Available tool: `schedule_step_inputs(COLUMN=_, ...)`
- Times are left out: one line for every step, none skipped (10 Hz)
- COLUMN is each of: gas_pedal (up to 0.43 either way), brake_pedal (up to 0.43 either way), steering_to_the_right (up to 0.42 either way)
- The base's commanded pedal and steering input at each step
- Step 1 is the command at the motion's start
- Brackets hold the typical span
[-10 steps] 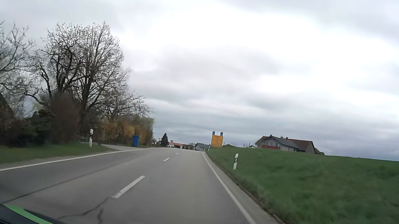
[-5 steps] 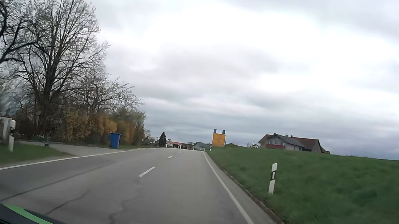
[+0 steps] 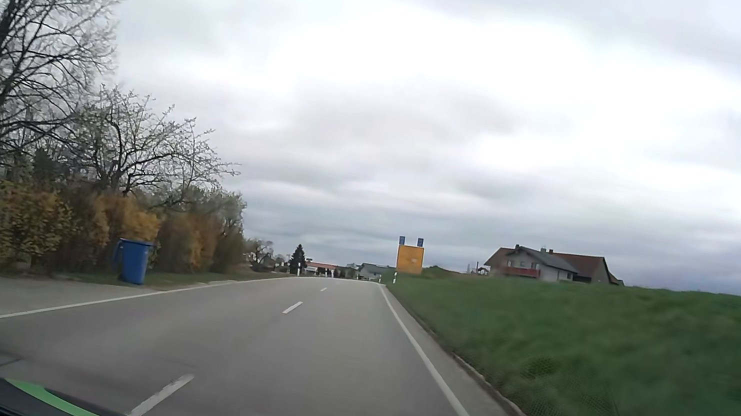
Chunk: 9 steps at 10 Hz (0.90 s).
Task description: Follow the waypoints while adhering to traffic rules and regulations
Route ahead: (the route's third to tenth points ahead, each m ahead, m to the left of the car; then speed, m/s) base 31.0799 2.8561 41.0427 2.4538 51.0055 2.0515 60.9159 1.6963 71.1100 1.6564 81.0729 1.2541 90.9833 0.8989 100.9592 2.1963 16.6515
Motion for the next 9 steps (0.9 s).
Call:
schedule_step_inputs(gas_pedal=0.197, brake_pedal=0.0, steering_to_the_right=0.001)
schedule_step_inputs(gas_pedal=0.189, brake_pedal=0.0, steering_to_the_right=0.001)
schedule_step_inputs(gas_pedal=0.189, brake_pedal=0.0, steering_to_the_right=0.001)
schedule_step_inputs(gas_pedal=0.189, brake_pedal=0.0, steering_to_the_right=0.001)
schedule_step_inputs(gas_pedal=0.189, brake_pedal=0.0, steering_to_the_right=0.001)
schedule_step_inputs(gas_pedal=0.189, brake_pedal=0.0, steering_to_the_right=0.001)
schedule_step_inputs(gas_pedal=0.189, brake_pedal=0.0, steering_to_the_right=0.001)
schedule_step_inputs(gas_pedal=0.189, brake_pedal=0.0, steering_to_the_right=0.001)
schedule_step_inputs(gas_pedal=0.189, brake_pedal=0.0, steering_to_the_right=0.001)
